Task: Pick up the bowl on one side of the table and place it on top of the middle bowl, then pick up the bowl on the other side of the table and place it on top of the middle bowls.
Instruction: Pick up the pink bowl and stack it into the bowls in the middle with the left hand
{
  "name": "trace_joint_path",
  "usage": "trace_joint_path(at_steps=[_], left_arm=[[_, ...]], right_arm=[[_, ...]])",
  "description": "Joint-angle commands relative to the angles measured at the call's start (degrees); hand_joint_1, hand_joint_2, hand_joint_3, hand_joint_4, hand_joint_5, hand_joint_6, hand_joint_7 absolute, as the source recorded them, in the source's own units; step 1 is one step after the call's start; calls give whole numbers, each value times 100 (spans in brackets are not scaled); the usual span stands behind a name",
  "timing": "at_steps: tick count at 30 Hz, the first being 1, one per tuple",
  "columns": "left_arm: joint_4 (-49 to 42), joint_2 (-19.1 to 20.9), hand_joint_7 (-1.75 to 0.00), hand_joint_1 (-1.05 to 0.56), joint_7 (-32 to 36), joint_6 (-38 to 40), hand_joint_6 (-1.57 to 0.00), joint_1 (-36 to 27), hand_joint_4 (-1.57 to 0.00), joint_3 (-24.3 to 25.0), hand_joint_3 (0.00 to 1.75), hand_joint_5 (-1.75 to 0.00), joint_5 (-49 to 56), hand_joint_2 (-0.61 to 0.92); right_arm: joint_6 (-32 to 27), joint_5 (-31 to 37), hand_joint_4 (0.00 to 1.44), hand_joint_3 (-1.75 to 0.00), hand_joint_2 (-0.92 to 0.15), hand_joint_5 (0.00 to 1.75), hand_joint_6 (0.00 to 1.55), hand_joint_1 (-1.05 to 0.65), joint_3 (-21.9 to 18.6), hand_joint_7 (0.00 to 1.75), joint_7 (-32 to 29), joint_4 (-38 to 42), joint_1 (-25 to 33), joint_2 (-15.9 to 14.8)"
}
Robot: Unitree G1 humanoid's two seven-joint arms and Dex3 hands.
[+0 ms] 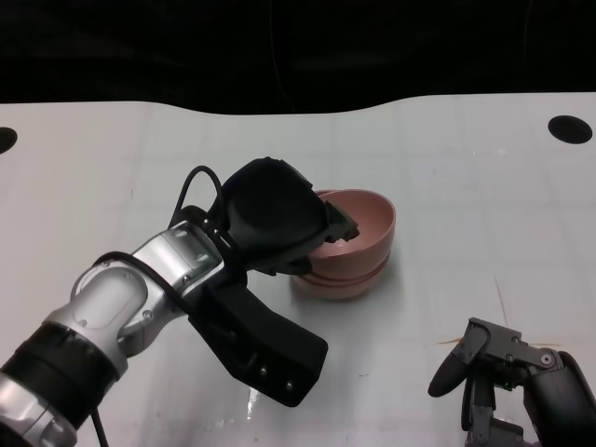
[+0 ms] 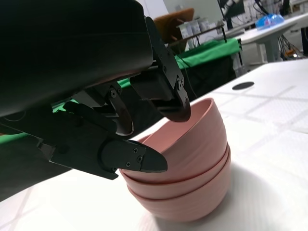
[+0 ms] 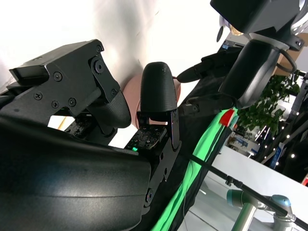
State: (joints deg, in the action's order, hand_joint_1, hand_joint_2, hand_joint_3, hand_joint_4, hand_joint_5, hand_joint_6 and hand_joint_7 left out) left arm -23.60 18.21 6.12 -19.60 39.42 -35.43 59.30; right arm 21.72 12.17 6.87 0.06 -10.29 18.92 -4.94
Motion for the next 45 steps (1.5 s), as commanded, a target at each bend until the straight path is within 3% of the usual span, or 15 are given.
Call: trace_joint_path(at_steps=[1, 10, 21, 30, 35, 45], left_arm=[[173, 134, 0, -48, 115, 189, -65, -125, -69, 35, 23, -21, 117, 92], [506, 144, 0, -56, -68, 967, -55, -246, -57, -147, 29, -13, 835, 92], [704, 190, 0, -65, -337, 1118, -51, -297, -51, -128, 27, -8, 799, 92], [1176, 374, 0, -67, -479, 1047, -41, -569, -45, 143, 29, -5, 382, 92], [1864, 361, 0, -61, 226, 950, -31, -1584, -36, 960, 32, 0, -547, 92], [1942, 315, 0, -61, 237, 882, -29, -1707, -34, 1087, 33, 0, -569, 92]], right_arm=[[63, -59, 90, -156, -29, 175, 81, -3, -29, 143, 23, -19, 20, -52], [52, -71, 90, -157, -29, 175, 81, -3, -49, 143, 32, -16, 26, -56], [24, -88, 90, -157, -29, 175, 81, -2, -46, 143, 48, -22, 24, -53], [51, -96, 90, -156, -29, 175, 81, -3, -58, 143, 60, -11, 29, -48], [82, -68, 90, -156, -29, 175, 81, -3, -51, 143, 52, -2, 26, -46], [79, -70, 90, -157, -28, 175, 81, -3, -49, 143, 54, -2, 24, -49]])
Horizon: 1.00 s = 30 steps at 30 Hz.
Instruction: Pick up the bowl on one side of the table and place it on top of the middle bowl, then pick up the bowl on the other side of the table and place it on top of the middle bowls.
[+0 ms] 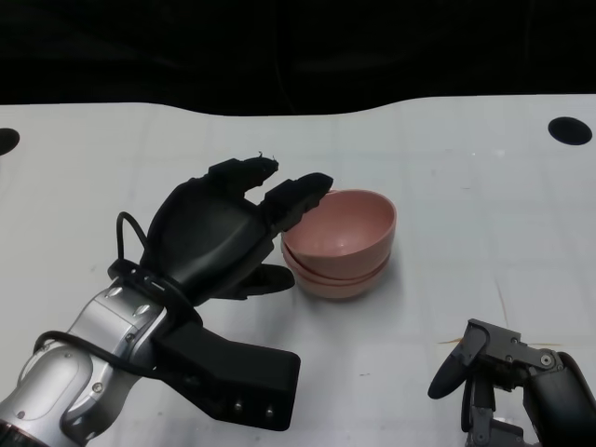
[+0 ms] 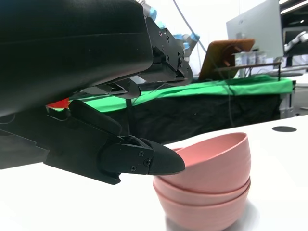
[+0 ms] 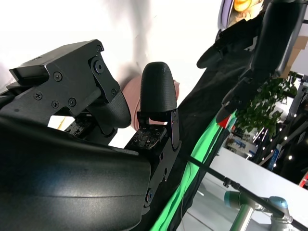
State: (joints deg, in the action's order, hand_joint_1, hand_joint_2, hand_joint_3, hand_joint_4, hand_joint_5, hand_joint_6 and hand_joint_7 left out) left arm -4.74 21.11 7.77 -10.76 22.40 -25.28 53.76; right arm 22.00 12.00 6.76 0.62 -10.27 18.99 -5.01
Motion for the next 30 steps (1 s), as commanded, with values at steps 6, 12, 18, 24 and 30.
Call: trace_joint_path(at_steps=[6, 12, 18, 24, 30], left_arm=[[1068, -458, -7, -39, 551, -447, -42, -2073, -21, 1028, 19, -61, -1921, 92], [1033, -632, -16, -37, 509, -751, -53, -2260, -10, 1241, 17, -120, -2253, 92], [1088, -1267, -119, -28, 311, -1226, -32, -2867, -27, 1454, 23, -153, -3787, 90], [1215, -1421, -126, -24, -159, -1173, -34, -3243, -33, 1558, 26, -153, -4641, 88], [1186, -1527, -130, -19, -1184, -1106, -79, -3710, -82, 1685, 111, -161, -6222, 56]], right_arm=[[-18, -67, 91, -157, -29, 175, 81, -2, -14, 144, 33, -44, 37, -33], [4, -73, 90, -156, -30, 175, 80, -2, -12, 144, 46, -35, 29, -38], [26, -78, 89, -156, -29, 175, 80, -2, -14, 144, 59, -29, 22, -39], [39, -106, 89, -156, -29, 175, 80, -2, -17, 144, 73, -25, 25, -43], [138, -191, 89, -156, -29, 175, 80, -3, -54, 143, 124, 11, 65, -104]])
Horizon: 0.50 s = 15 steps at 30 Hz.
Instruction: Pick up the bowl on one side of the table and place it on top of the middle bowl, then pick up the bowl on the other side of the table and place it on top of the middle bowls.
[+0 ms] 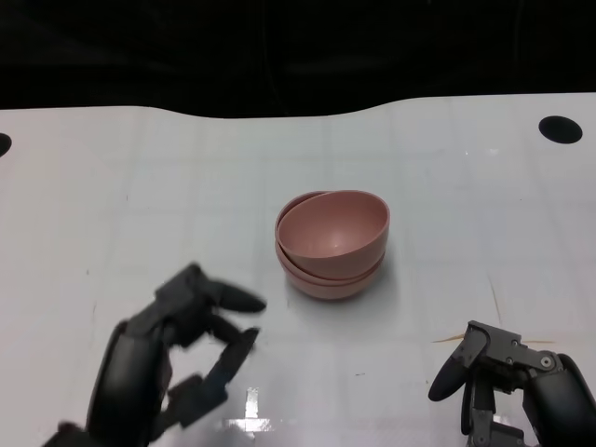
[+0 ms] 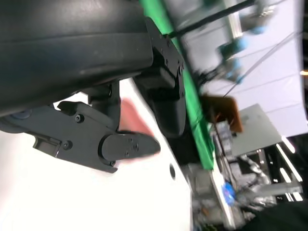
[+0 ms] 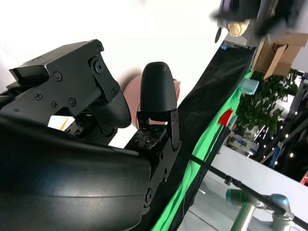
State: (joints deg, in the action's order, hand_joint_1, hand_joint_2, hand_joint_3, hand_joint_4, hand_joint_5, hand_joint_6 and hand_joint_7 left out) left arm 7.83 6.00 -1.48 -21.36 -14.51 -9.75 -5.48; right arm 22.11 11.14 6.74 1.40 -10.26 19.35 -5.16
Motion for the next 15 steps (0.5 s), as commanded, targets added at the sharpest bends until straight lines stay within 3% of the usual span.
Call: trace_joint_path(at_steps=[1, 8, 15], left_arm=[[-99, -41, -130, -18, -336, -61, -80, -20, -83, 156, 114, -162, -351, 54], [-317, -295, -137, -20, -748, 155, -81, -3, -84, 266, 115, -174, -778, 51], [-337, -408, -141, -21, -929, 211, -78, 9, -82, 367, 116, -175, -781, 50]], right_arm=[[138, -115, 89, -156, -29, 175, 80, -3, -58, 143, 56, 16, 33, -93], [167, -239, 89, -154, -30, 175, 82, -3, -154, 141, 94, 2, 81, -104], [227, -242, 89, -155, -30, 175, 82, -2, -196, 140, 88, 19, 84, -80]])
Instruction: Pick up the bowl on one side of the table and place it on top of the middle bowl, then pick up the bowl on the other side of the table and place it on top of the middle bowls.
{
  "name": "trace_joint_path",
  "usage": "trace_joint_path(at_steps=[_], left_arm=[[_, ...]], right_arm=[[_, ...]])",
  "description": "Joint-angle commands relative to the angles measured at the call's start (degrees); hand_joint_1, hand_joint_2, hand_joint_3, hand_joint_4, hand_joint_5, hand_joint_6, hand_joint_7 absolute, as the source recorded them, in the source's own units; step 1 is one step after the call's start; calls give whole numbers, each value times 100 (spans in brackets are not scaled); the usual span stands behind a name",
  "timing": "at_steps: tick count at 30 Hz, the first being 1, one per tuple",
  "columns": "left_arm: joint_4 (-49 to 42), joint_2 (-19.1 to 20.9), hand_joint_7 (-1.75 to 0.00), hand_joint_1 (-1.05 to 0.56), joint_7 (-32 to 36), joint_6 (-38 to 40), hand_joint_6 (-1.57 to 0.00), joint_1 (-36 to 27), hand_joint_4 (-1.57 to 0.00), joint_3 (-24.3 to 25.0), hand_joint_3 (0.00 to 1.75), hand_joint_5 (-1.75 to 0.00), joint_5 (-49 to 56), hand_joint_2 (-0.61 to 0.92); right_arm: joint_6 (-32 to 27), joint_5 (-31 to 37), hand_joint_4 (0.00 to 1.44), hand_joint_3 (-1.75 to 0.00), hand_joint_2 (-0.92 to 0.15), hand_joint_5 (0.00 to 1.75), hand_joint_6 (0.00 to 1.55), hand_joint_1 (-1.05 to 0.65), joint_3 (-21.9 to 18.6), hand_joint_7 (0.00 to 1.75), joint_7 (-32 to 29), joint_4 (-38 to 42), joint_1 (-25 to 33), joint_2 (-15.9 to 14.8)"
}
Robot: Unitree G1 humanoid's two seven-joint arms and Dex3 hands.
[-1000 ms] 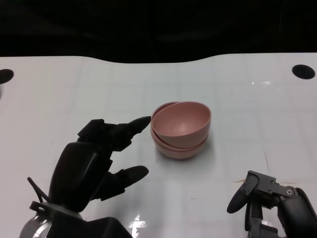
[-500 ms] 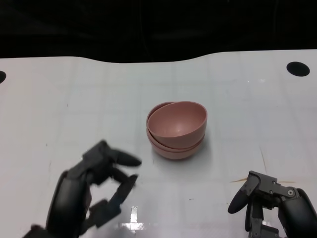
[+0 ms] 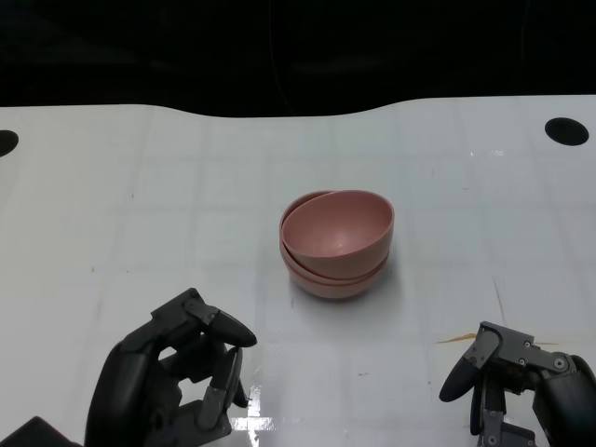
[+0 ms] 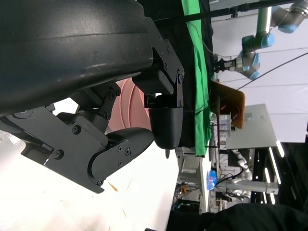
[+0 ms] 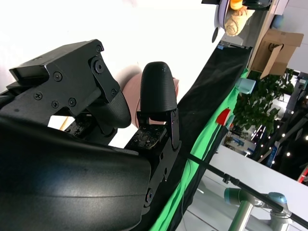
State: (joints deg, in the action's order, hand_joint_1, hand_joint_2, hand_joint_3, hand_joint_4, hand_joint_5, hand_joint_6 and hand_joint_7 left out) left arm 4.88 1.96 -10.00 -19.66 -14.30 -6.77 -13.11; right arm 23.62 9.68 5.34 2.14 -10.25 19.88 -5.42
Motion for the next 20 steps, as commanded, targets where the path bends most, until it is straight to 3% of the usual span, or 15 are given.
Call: trace_joint_path(at_steps=[1, 20], left_arm=[[-78, -19, -142, -21, -76, 25, -78, 19, -82, 87, 116, -175, 24, 50], [-323, -65, -144, -24, -252, -165, -78, 172, -84, 293, 118, -175, 228, 49]], right_arm=[[55, -137, 89, -155, -30, 175, 82, -2, -76, 140, 25, 15, 35, -54], [-13, -96, 90, -157, -29, 175, 82, -1, -91, 141, 11, 64, 1, -6]])
